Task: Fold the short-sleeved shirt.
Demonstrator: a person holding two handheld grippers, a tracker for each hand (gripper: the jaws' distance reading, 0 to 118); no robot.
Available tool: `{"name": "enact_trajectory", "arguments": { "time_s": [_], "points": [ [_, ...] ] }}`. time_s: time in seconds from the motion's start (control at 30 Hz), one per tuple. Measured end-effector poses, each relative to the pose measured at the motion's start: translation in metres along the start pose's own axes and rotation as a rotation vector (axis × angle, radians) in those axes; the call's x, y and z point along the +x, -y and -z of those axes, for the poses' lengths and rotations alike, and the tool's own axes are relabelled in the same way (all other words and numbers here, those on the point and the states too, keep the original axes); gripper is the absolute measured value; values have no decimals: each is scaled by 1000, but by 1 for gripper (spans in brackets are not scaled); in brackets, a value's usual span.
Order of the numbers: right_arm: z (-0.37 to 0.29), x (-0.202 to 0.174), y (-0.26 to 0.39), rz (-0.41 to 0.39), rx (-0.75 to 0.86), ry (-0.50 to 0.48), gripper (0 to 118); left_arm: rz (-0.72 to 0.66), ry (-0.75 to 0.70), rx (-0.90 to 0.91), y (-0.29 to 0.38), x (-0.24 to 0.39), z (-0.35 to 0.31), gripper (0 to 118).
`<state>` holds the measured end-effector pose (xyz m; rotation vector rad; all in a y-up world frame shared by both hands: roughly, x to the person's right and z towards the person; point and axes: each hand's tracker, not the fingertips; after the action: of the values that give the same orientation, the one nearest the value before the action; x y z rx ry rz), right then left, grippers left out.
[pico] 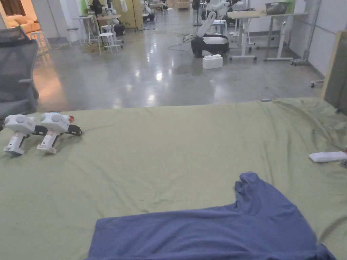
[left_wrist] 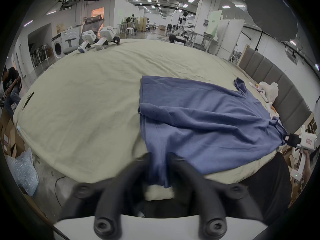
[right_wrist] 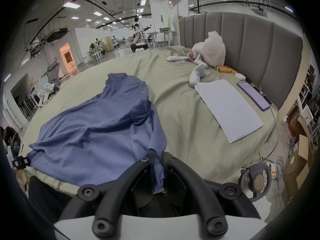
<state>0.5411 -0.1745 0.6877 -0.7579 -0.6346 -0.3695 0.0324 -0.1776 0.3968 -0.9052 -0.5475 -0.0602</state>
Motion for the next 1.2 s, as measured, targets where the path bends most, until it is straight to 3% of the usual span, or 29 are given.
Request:
{"name": "enact_trajectory", "arguments": {
  "time_s": [0.03,0.07,0.1,0.13,0.27,0.5,0.57,0.67,0.73,0.83,0.9,0.93,1.03,1.07,1.2],
  "points": [
    [3,0,-1,-2,-12,1,20,-2,-19,-15,1,0,3,59],
    [3,2,0,-4,-5,8,39,6,-20,-15,2,-1,2,76],
    [1,5,-2,-8,-2,15,55,19,-9,-6,2,-2,-2,83],
    [-2,8,-4,-8,4,15,62,34,19,36,2,-2,-9,83],
    [-29,14,-20,0,115,-49,62,61,19,255,-10,9,-54,83],
    [-121,-16,-40,-74,523,-164,62,239,-17,670,-34,79,-163,83],
    [-146,-28,-43,-90,614,-183,62,310,-78,734,-34,99,-183,83],
    [-171,-43,-50,-125,675,-225,62,311,-182,808,-35,124,-204,82],
    [-182,-52,-54,-181,685,-237,62,279,-170,868,-33,133,-218,77],
    [-190,-67,-56,-239,701,-237,58,246,-134,899,-31,143,-234,60],
    [-193,-76,-55,-277,708,-236,37,271,-135,907,-30,148,-240,37],
    [-193,-80,-54,-292,710,-236,19,281,-145,913,-28,151,-242,27],
    [-196,-88,-51,-303,717,-244,1,325,-145,921,-24,156,-246,5],
    [-197,-89,-51,-299,710,-258,1,331,-144,919,-23,157,-249,0],
    [-200,-94,-53,-296,717,-262,0,322,-82,914,-23,160,-256,0]
  ]
}}
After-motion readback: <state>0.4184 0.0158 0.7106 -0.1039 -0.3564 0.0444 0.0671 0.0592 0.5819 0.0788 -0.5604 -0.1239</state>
